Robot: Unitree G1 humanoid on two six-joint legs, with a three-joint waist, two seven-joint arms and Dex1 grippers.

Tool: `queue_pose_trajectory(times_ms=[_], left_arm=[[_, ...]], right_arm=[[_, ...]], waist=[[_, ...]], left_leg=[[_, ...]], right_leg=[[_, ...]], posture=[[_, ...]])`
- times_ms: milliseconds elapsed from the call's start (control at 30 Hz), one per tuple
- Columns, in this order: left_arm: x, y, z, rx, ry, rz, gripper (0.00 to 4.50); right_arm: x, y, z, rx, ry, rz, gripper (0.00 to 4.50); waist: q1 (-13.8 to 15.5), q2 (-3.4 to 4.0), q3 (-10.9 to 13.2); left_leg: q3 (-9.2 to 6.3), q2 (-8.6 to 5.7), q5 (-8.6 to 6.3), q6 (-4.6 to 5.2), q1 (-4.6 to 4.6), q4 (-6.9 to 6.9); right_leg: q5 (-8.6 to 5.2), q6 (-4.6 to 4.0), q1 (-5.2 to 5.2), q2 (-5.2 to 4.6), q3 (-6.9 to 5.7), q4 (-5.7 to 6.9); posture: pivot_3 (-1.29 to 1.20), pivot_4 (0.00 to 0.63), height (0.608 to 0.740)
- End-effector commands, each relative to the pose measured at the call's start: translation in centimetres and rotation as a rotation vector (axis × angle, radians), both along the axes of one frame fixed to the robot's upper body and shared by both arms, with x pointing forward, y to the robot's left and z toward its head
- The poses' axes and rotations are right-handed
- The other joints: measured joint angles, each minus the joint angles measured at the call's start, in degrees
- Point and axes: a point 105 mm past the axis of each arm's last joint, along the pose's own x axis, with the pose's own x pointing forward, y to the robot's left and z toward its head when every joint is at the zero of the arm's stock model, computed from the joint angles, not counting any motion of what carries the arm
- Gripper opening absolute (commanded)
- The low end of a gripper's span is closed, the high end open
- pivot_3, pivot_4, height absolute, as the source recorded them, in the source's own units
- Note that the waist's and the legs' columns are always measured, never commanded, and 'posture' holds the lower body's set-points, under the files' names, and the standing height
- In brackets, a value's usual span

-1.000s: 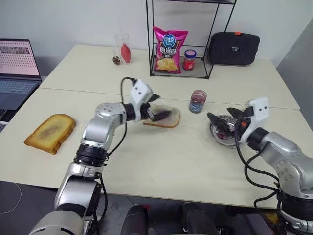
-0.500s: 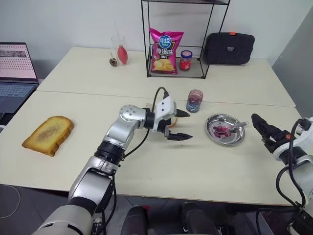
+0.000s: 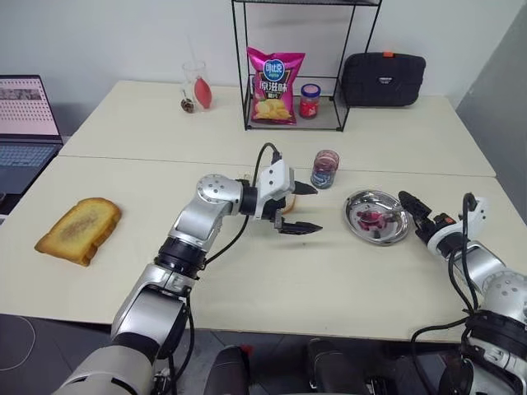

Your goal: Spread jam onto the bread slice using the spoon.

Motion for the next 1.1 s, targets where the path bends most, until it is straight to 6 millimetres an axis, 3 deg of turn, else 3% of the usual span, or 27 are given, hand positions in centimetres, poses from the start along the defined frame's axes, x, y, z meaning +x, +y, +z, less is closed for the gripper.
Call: queue_pose_trajectory(times_ms=[33, 400, 667, 867, 967, 1100], left_arm=[[-0.4, 0.2, 1.3, -0.024, -0.036, 0.003, 4.42], [-0.3, 0.4, 1.7, -0.012, -0.043, 0.015, 4.42], [-0.2, 0.3, 1.6, -0.012, -0.045, 0.022, 4.5], [-0.1, 0.2, 1.6, -0.016, -0.045, 0.024, 4.5], [-0.1, 0.2, 1.6, -0.018, -0.045, 0.027, 4.5], [0.0, 0.3, 1.6, -0.019, -0.046, 0.03, 4.5]], right_arm=[[1.0, -0.6, 1.0, -0.011, -0.055, 0.0, 4.5], [2.4, -1.1, 1.0, 0.034, -0.077, 0.017, 4.5], [2.3, -1.3, 1.1, 0.054, -0.08, 0.038, 3.0], [2.1, -1.7, 1.1, 0.052, -0.075, 0.03, 1.61], [2.1, -1.9, 1.0, 0.045, -0.07, 0.028, 0.7], [1.9, -2.0, 1.2, 0.051, -0.075, 0.032, 0.07]], waist=[[0.0, 0.0, 0.0], [-0.04, 0.01, 0.0], [-0.02, 0.02, 0.0], [-0.02, 0.02, 0.0], [-0.02, 0.02, 0.0], [-0.01, 0.03, 0.0]], left_leg=[[-0.01, 0.01, 0.0, 0.0, 0.0, 0.0], [0.01, 0.0, 0.0, 0.0, 0.01, 0.04], [0.01, 0.0, 0.0, 0.0, 0.01, 0.02], [0.0, 0.0, 0.0, 0.0, 0.01, 0.02], [0.01, 0.0, 0.0, 0.0, 0.01, 0.02], [-0.01, 0.0, 0.0, 0.0, 0.01, 0.02]], right_leg=[[0.0, 0.0, 0.0, 0.01, -0.01, 0.0], [0.01, 0.01, 0.02, 0.01, 0.01, 0.01], [0.01, 0.01, 0.01, 0.01, 0.01, 0.01], [0.01, 0.01, 0.01, 0.01, 0.01, 0.01], [0.01, 0.01, 0.01, 0.01, 0.01, 0.01], [0.01, 0.01, 0.02, 0.01, 0.0, 0.0]], posture=[[0.0, 0.15, 0.74], [0.0, 0.15, 0.74], [0.0, 0.15, 0.74], [0.0, 0.15, 0.74], [0.0, 0.15, 0.74], [0.0, 0.15, 0.74]])
